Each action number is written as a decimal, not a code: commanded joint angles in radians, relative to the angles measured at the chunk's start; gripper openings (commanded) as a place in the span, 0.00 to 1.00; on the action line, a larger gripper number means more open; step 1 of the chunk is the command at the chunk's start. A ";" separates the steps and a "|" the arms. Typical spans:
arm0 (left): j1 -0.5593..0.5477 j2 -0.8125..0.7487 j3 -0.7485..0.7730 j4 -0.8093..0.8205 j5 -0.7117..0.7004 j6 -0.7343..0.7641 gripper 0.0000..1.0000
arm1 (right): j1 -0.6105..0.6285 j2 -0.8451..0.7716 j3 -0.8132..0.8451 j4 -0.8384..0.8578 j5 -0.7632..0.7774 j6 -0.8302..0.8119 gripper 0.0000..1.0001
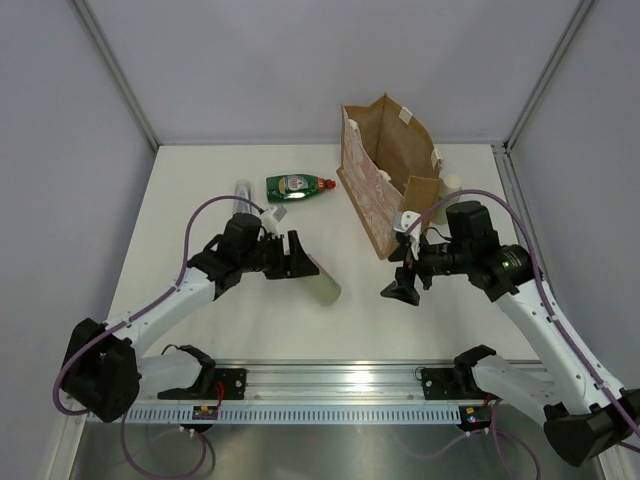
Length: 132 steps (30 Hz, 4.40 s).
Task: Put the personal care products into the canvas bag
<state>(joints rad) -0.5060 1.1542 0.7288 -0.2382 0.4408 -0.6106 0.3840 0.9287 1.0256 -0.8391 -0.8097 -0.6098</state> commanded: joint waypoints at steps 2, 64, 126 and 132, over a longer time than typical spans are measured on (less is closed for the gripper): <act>-0.063 0.054 0.104 0.261 0.121 -0.169 0.00 | 0.113 0.094 0.077 0.165 0.268 0.219 0.94; -0.095 0.148 0.204 0.568 0.171 -0.561 0.97 | 0.193 0.383 0.202 0.285 0.064 0.283 0.00; 0.037 -0.444 0.014 -0.308 -0.614 0.353 0.99 | -0.152 0.999 0.898 0.181 0.530 0.395 0.26; 0.038 -0.397 0.017 -0.300 -0.591 0.338 0.99 | -0.151 1.015 0.938 0.080 0.572 0.352 0.77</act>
<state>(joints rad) -0.4728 0.7254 0.7391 -0.5812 -0.1448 -0.2806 0.2245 1.9732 1.8740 -0.7452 -0.2615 -0.2012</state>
